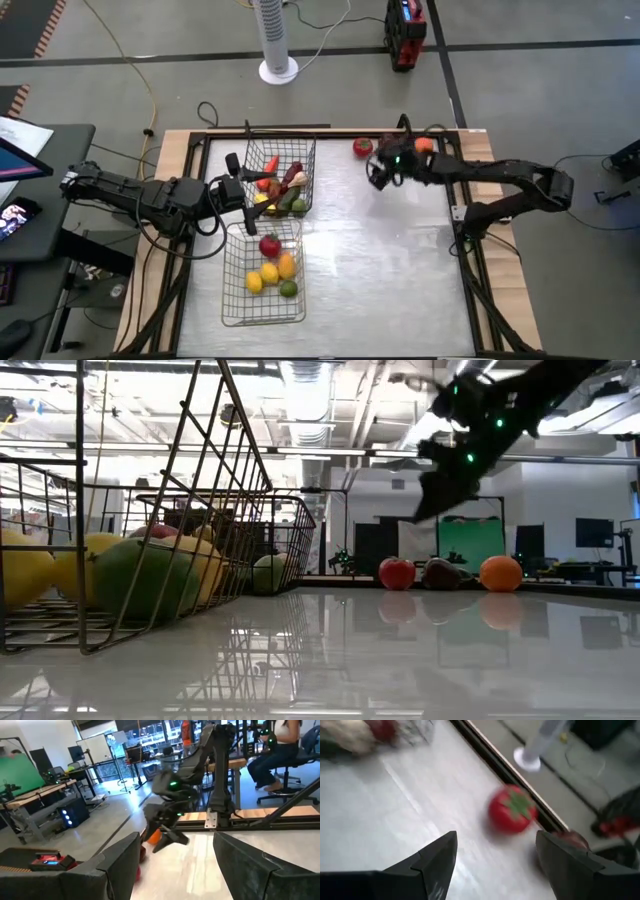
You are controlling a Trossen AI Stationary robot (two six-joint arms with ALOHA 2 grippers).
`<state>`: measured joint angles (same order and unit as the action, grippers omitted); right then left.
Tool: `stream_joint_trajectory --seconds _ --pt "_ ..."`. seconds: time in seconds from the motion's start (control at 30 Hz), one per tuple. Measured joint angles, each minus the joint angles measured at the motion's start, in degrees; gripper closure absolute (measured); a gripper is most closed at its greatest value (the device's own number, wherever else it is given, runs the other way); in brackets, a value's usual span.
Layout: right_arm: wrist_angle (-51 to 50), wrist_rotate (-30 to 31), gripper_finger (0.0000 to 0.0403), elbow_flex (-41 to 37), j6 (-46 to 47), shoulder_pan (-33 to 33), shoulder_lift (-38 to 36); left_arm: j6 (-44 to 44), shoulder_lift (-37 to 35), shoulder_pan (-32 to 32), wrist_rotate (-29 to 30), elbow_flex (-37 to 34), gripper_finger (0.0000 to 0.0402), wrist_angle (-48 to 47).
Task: Sort produce into baskets
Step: Put the red apple into the gold wire basket
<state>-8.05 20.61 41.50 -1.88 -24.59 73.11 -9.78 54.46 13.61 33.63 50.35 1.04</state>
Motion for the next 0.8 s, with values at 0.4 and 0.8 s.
stream_joint_trajectory --seconds 0.4,0.8 --pt "-3.3 -12.4 0.0078 1.5 -17.3 -22.1 7.5 0.0 0.0 0.0 0.1 0.0 0.0160 -0.5" --pt "-15.9 -12.0 0.0012 17.2 -25.2 -24.5 16.4 -1.1 0.0 0.0 1.5 0.0 0.0160 -0.4"
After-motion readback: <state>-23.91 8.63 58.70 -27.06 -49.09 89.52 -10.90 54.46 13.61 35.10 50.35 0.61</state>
